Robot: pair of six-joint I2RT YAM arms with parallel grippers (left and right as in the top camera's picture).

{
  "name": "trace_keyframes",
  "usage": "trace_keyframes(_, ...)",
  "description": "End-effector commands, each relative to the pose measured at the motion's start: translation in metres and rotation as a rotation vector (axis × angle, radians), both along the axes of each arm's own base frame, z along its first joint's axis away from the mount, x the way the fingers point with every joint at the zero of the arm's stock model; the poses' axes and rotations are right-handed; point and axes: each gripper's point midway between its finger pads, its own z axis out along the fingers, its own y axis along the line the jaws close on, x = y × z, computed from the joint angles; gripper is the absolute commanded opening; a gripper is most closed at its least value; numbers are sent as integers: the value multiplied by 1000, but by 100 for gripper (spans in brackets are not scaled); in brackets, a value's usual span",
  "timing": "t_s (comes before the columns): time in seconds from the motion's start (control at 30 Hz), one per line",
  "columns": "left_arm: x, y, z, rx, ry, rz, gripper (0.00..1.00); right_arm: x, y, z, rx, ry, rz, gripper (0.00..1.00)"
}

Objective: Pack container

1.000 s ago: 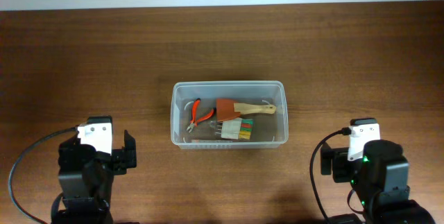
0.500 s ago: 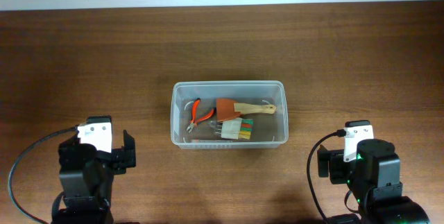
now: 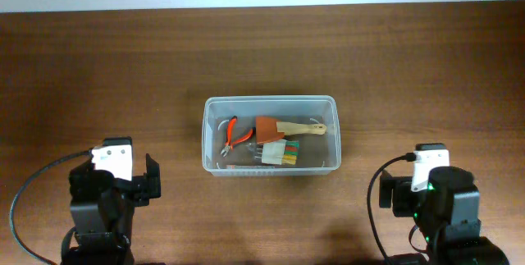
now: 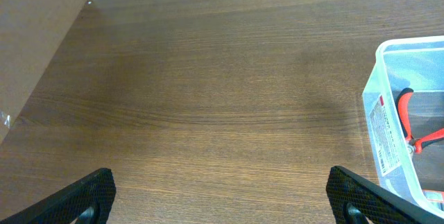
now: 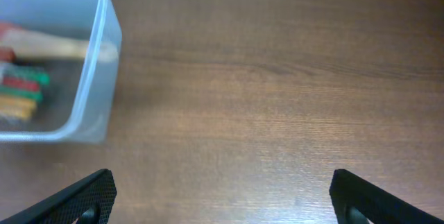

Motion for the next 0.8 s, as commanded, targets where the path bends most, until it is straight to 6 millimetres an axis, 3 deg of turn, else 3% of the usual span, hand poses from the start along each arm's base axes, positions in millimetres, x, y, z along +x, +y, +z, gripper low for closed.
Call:
trace_keyframes(0.0,0,3,-2,-2,1,19,99,-3,-3,13,84,-105,-69,99)
trace_keyframes(0.17,0,3,-2,-2,1,19,99,-13,-5,41,100,-333,-69,99)
trace_keyframes(0.37,0,3,-2,-2,1,19,99,-15,-4,54,119,-601,-51,99)
trace_keyframes(0.6,0,3,-2,-2,1,19,99,18,3,50,139,-729,-12,99)
trace_keyframes(0.77,0,3,-2,-2,1,19,99,35,1,19,134,-738,-25,99)
